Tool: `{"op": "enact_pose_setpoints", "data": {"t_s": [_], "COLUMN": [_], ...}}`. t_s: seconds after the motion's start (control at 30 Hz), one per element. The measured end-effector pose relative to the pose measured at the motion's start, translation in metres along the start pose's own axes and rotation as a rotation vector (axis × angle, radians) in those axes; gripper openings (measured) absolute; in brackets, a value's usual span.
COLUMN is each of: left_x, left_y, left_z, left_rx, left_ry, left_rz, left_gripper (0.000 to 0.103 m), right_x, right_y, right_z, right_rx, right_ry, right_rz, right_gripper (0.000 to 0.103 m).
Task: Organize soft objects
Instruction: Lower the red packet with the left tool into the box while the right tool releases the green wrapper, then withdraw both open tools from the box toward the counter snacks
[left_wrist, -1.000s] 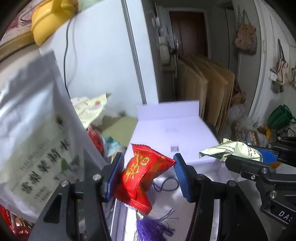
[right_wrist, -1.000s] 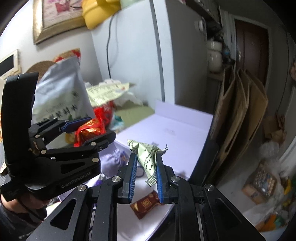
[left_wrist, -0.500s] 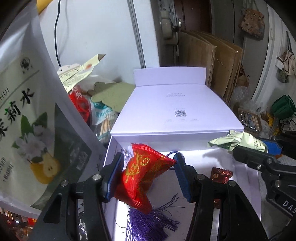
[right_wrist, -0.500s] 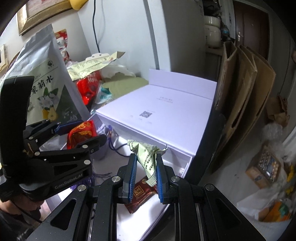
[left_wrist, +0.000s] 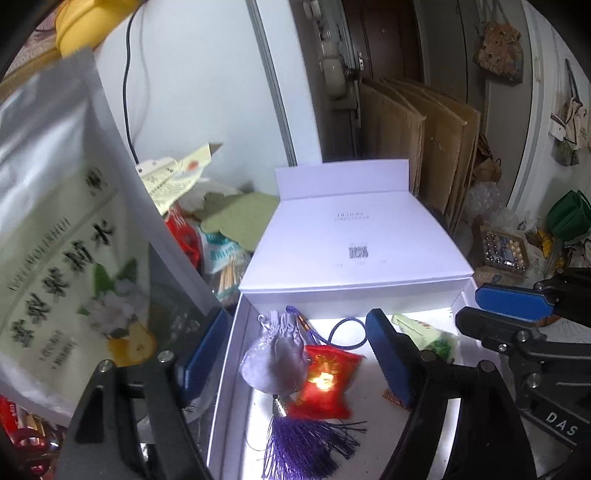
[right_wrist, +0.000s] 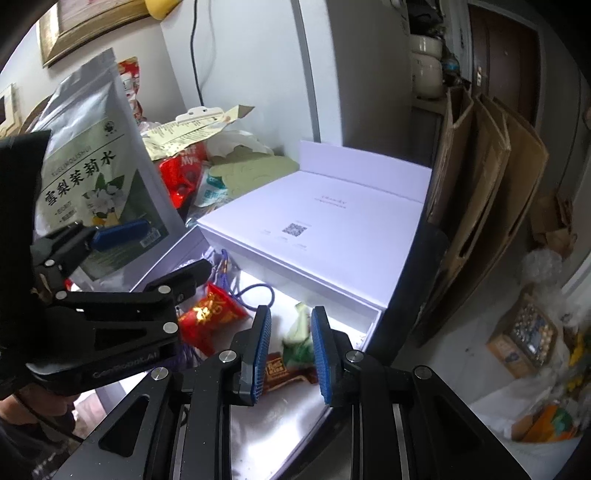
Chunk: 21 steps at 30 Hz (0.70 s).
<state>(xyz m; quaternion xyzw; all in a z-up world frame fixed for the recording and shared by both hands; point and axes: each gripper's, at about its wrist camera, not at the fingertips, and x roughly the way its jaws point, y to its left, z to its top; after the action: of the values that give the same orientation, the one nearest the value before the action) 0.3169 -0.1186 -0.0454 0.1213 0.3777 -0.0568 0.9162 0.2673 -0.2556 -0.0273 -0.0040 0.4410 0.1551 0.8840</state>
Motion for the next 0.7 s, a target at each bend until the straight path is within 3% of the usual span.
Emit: {"op": "enact_pose_setpoints", "data": {"t_s": [0.3,0.4,0.6,0.7], "left_x": [-0.039,-0.057,-0.101,-0.121], "left_y": [0.009,0.012,0.02,0.024], "left_z": [0.01,0.014,0.019,0.018], "left_rx": [-0.032,-0.04,-0.06,-0.068], "left_ry": [-0.061,-0.094,-0.165,-0.2], "left_rz": [-0.003,-0.002,0.022,0.033], "left_gripper": [0.077,0.077,0.078,0.083], "right_x": [-0.034,-0.051,-0.089,-0.108], "right_y": [0.008,0.011,0.022,0.029], "right_z": [0.007,0.01,0.015,0.017], "right_rx": [-0.009,-0.008,-0.017,-0.022], "right_ry": [-0.062,-0.096,-0.174,-0.221], "right_rz": [-0.015,-0.019,-0.033,-0.042], "right_gripper": [0.023,0.033,0.035,0.046]}}
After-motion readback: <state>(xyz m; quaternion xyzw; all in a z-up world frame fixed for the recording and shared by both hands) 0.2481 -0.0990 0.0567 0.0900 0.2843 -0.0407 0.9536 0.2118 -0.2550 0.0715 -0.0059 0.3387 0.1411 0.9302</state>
